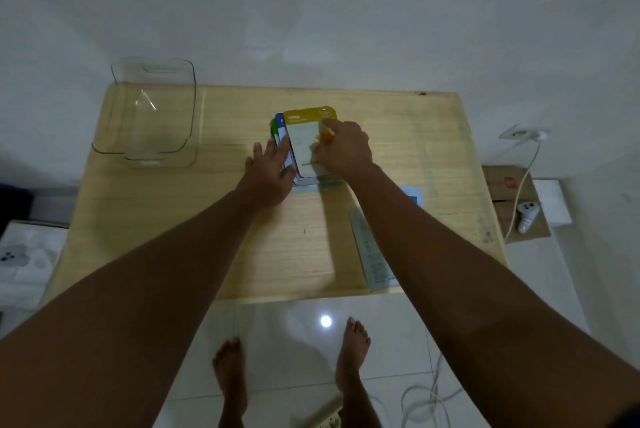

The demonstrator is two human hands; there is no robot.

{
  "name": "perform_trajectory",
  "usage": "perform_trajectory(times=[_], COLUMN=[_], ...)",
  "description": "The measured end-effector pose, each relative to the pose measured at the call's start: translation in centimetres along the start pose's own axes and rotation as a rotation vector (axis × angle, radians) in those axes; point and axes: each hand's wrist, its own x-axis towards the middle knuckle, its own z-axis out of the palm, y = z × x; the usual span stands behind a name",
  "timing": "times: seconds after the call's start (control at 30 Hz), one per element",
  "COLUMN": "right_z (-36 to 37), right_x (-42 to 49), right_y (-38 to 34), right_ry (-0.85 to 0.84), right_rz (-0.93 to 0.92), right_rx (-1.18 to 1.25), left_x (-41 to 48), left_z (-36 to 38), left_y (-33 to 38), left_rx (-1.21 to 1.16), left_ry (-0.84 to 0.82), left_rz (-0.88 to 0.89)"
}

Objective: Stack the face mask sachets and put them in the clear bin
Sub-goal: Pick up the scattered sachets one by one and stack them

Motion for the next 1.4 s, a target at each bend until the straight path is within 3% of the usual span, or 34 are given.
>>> perform_trajectory(times=[0.1,0.43,0.77,0.93,1.4], right_z=[1.5,0.3,-2.3,-1.6,-2.4], right_x=[-0.3,-3.6,-13.6,-14.3,-12.9], right_y=[0.3,3.2,10.2,11.0,12.2], right_ry=[-0.034,0.049,-0.112,0.043,0.248], right_rz=[-0.011,-0.045,0.275,0.343,0.384], right_rx=[0.024,0.156,-0.093,0.112,0.447], left_x=[0.1,0.4,0.1,0.1,0.2], left_z=[0.2,0.7,-0.1,0.0,0.2], left_y=[0.0,-0.2,0.9,0.9,0.5], left_rx=[-0.064,0.116,0.140,0.148,0.138], left_ry=[0.046,0.016,-0.006,-0.009,-0.010], left_rz=[0.012,0.019,-0.014,-0.013,-0.008])
